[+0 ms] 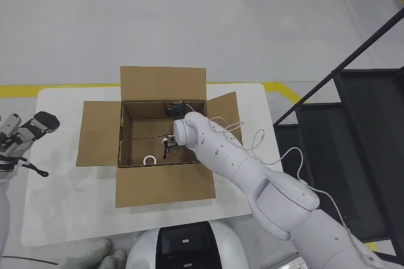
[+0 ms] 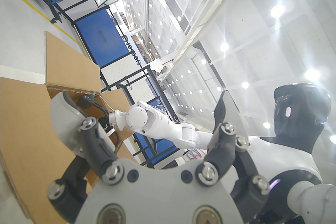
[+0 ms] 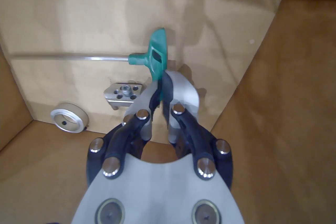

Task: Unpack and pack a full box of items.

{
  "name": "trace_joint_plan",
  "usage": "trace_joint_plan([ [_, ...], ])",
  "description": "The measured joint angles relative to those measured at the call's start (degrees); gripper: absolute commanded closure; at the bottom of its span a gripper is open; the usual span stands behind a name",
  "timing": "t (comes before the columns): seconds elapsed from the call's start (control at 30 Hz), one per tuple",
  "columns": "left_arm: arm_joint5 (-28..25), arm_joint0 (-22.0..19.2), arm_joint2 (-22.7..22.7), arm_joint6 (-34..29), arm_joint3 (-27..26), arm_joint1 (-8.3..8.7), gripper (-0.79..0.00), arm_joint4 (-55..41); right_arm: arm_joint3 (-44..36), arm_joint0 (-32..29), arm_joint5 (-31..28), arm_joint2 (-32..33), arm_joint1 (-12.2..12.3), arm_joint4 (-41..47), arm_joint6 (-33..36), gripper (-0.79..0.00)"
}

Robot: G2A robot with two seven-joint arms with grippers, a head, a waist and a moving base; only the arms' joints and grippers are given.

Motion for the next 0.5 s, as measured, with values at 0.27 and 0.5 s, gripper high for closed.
trace_joint_plan([
  [0.27,0.0,0.0,0.0,0.0,0.0,0.0,-0.785,0.0,-11.45,-4.05,4.91,2.88,2.53,-4.76,0.17,0.0],
  [0.5,0.0,0.0,0.0,0.0,0.0,0.0,-0.785,0.0,-19.2,-8.55,4.52,6.95,5.39,-8.25,2.91,-0.351],
])
